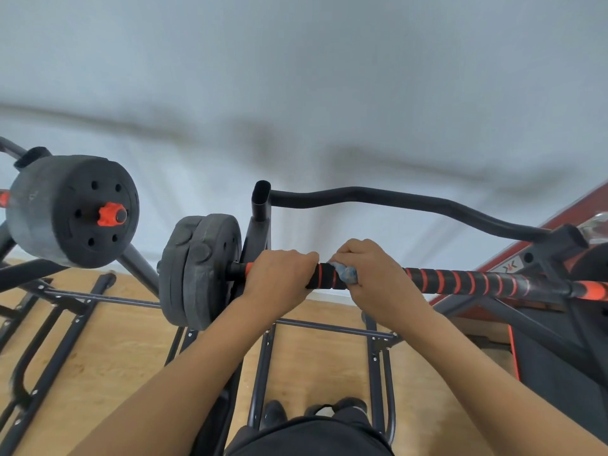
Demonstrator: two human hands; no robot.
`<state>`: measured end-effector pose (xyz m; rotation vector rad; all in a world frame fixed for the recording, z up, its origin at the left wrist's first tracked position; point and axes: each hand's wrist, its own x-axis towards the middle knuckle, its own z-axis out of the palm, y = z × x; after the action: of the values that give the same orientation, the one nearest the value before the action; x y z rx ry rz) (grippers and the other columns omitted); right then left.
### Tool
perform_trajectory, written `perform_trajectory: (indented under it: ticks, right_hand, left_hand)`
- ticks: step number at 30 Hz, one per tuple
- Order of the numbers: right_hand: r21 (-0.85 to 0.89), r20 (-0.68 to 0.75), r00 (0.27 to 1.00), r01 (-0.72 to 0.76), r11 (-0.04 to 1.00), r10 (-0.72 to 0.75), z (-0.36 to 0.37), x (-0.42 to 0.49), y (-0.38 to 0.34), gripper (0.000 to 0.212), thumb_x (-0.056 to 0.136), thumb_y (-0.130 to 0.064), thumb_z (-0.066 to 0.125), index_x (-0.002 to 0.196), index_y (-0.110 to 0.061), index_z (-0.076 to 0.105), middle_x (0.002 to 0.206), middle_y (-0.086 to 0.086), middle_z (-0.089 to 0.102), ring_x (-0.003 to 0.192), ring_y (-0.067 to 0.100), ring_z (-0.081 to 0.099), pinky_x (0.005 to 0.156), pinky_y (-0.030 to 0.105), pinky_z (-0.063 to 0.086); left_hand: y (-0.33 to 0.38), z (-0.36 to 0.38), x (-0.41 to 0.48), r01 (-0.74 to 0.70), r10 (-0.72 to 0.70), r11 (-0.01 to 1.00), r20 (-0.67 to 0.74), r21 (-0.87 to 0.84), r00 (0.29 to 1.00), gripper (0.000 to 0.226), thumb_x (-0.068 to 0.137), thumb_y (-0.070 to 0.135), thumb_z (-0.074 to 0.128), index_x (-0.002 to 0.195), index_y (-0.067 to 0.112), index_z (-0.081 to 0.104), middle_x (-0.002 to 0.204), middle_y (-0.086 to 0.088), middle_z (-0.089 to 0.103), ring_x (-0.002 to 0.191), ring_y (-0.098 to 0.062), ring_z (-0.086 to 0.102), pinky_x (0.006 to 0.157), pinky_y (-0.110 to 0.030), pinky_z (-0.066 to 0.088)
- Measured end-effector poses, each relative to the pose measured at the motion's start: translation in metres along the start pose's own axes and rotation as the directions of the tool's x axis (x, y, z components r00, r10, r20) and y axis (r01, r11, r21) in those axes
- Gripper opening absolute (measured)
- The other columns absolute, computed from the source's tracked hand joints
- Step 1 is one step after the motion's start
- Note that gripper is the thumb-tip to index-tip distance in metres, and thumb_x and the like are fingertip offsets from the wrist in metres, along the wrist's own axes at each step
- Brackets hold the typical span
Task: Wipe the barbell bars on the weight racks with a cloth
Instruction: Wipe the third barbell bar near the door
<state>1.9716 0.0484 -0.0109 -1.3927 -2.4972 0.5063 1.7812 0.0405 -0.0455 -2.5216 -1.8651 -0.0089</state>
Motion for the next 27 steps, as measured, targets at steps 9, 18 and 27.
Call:
perform_trajectory:
  ticks: [9,18,27]
  right_hand:
    - [-0.334,-0.063,0.993,0.072,0.94,-0.099,0.01,-0.018,-0.01,0.053,0.068,-0.007,0.083,0.118,-0.01,0.066,0.108,0.002,0.063,0.099,0.023,0.056,0.074,0.041,0.056]
    - [-0.477,-0.064,0.992,0.069,0.876,-0.113,0.016,-0.035,-0.016,0.072,0.062,-0.003,0.083,0.13,-0.001,0.061,0.114,0.008,0.06,0.111,0.031,0.052,0.082,0.045,0.053]
    - [-0.188,-0.202,0.978,0.015,0.982,-0.053,-0.002,-0.044,-0.008,0.055,0.074,-0.004,0.083,0.126,-0.012,0.068,0.116,0.005,0.06,0.106,0.024,0.056,0.079,0.034,0.057]
  left_hand:
    - [-0.012,-0.006,0.019,-0.01,0.037,0.991,0.201,-0.135,0.979,0.039,0.089,0.066,0.068,0.096,0.03,0.055,0.081,0.009,0.063,0.076,-0.018,0.065,0.077,-0.04,0.06]
    - [-0.023,-0.011,0.038,0.015,0.145,0.942,0.444,-0.336,0.884,0.036,0.086,0.057,0.078,0.097,0.028,0.059,0.081,0.007,0.066,0.077,-0.015,0.065,0.078,-0.036,0.058]
    - [-0.013,-0.005,0.021,0.032,-0.023,0.989,0.065,-0.144,0.998,0.047,0.08,0.064,0.077,0.098,0.031,0.049,0.081,0.011,0.06,0.076,-0.014,0.063,0.069,-0.03,0.048]
